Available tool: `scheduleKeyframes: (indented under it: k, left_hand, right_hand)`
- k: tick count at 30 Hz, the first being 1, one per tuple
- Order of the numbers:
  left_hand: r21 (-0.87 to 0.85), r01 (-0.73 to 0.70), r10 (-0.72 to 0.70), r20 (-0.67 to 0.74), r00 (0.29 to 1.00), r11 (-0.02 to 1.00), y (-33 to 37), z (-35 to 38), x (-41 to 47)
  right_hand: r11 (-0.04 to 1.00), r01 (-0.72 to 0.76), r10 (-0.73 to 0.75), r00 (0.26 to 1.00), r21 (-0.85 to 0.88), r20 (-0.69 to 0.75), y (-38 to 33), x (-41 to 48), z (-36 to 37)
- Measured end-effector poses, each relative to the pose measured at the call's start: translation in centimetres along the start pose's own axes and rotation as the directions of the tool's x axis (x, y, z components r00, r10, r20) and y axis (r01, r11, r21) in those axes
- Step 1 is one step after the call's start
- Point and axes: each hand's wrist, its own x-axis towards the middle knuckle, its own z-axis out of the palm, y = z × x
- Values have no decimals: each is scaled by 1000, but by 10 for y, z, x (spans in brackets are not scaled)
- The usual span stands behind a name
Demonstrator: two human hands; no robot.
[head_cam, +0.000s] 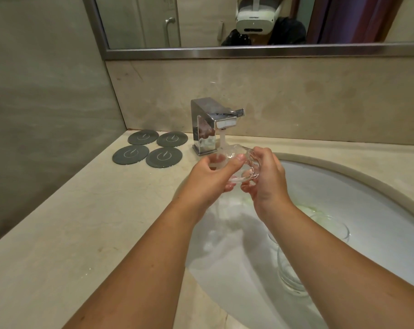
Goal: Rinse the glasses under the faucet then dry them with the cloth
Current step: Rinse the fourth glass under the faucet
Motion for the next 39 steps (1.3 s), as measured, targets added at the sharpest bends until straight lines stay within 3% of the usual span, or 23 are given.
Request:
scheduleKeyframes:
  k: [8, 13, 19, 27, 31, 39]
  left_hand:
    - [105, -111, 109, 26, 994, 988, -3, -3, 2]
    - [74, -56, 52, 55, 997, 996, -3, 1, 1]
    - [48, -11, 11, -4, 1000, 999, 2, -1, -2]
    - [92, -103, 103, 3, 995, 990, -2, -5, 1]
    - [52, -65, 63, 40, 997, 997, -3, -1, 1]
    - [34, 6, -6, -6, 1000, 999, 4, -1, -4]
  right_hand:
    - [992, -116, 117, 993, -41, 14, -1, -3, 0]
    - [997, -74, 74, 997, 9, -23, -1, -3, 1]
    - [1000, 9, -9, 1000, -19, 5, 0, -2, 2]
    - [987, -157, 157, 988, -46, 1, 1, 0, 0]
    - [992, -128, 128, 992, 14, -6, 0, -1, 0]
    - [999, -16, 17, 1000, -50, 25, 2, -1, 1]
